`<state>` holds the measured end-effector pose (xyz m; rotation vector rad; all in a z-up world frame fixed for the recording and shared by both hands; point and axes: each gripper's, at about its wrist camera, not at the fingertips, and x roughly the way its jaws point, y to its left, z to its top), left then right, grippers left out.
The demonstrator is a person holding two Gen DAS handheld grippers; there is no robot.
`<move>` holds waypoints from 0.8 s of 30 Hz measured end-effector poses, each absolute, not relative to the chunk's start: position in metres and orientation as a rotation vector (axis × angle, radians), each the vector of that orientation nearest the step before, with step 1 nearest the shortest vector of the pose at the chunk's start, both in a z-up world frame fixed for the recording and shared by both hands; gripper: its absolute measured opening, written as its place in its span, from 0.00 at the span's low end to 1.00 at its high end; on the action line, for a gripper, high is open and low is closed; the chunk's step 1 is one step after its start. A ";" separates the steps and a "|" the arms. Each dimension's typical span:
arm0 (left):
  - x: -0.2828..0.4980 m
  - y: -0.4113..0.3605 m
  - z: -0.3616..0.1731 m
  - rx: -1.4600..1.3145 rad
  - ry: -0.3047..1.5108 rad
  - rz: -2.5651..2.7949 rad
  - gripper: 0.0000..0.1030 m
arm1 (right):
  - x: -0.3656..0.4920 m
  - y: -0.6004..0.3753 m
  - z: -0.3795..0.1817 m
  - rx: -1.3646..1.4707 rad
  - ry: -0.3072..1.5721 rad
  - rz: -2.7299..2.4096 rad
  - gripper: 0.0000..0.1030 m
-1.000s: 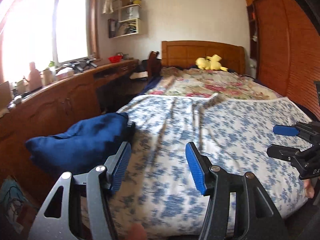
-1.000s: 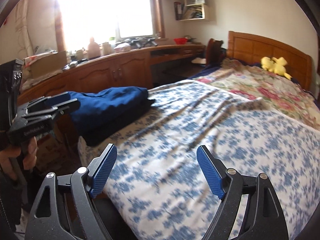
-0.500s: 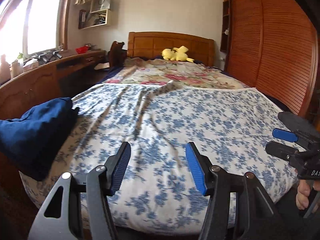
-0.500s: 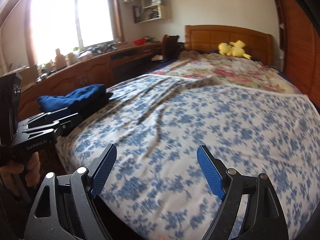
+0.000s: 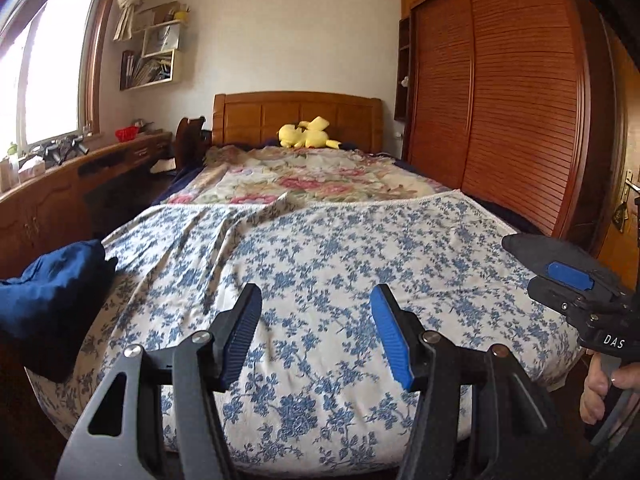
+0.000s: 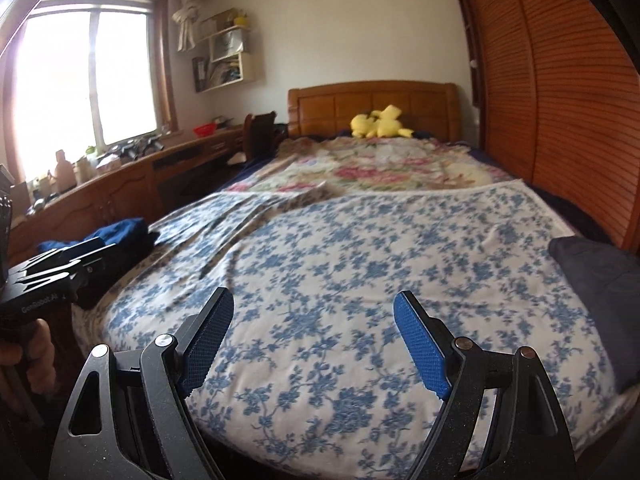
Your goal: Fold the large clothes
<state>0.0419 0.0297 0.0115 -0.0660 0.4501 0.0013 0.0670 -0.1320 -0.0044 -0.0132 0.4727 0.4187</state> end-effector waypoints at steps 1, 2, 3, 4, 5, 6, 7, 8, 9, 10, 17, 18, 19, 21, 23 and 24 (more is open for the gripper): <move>0.040 0.028 0.017 -0.065 0.441 -0.004 0.55 | 0.065 -0.135 -0.001 -0.010 0.464 0.413 0.82; 0.039 0.026 0.019 -0.065 0.436 -0.008 0.55 | 0.062 -0.138 0.004 -0.006 0.451 0.406 0.82; 0.036 0.024 0.023 -0.066 0.429 -0.012 0.55 | 0.060 -0.140 0.007 -0.004 0.444 0.400 0.82; 0.034 0.023 0.027 -0.066 0.422 -0.012 0.55 | 0.057 -0.143 0.011 -0.001 0.435 0.393 0.82; 0.032 0.023 0.029 -0.066 0.415 -0.013 0.55 | 0.055 -0.145 0.015 0.001 0.425 0.387 0.82; 0.030 0.023 0.031 -0.066 0.409 -0.013 0.55 | 0.052 -0.146 0.018 0.002 0.415 0.379 0.82; 0.027 0.022 0.033 -0.066 0.402 -0.013 0.55 | 0.051 -0.147 0.020 0.002 0.409 0.374 0.82; 0.026 0.022 0.034 -0.065 0.398 -0.011 0.55 | 0.049 -0.148 0.022 0.004 0.401 0.371 0.82; 0.025 0.021 0.035 -0.063 0.396 -0.010 0.55 | 0.047 -0.149 0.024 0.010 0.393 0.367 0.82; 0.023 0.021 0.036 -0.061 0.394 -0.009 0.55 | 0.046 -0.151 0.025 0.013 0.391 0.365 0.82; 0.022 0.019 0.035 -0.054 0.396 -0.006 0.55 | 0.046 -0.151 0.025 0.021 0.389 0.368 0.82; 0.021 0.019 0.035 -0.053 0.397 -0.006 0.55 | 0.046 -0.151 0.025 0.019 0.390 0.368 0.82; 0.021 0.019 0.035 -0.053 0.397 -0.005 0.55 | 0.046 -0.151 0.025 0.017 0.390 0.367 0.82; 0.021 0.020 0.034 -0.057 0.399 -0.007 0.55 | 0.046 -0.151 0.025 0.014 0.389 0.363 0.82; 0.021 0.020 0.033 -0.058 0.401 -0.006 0.55 | 0.045 -0.151 0.025 0.013 0.389 0.362 0.82; 0.021 0.020 0.033 -0.057 0.403 -0.006 0.55 | 0.045 -0.150 0.025 0.011 0.388 0.360 0.82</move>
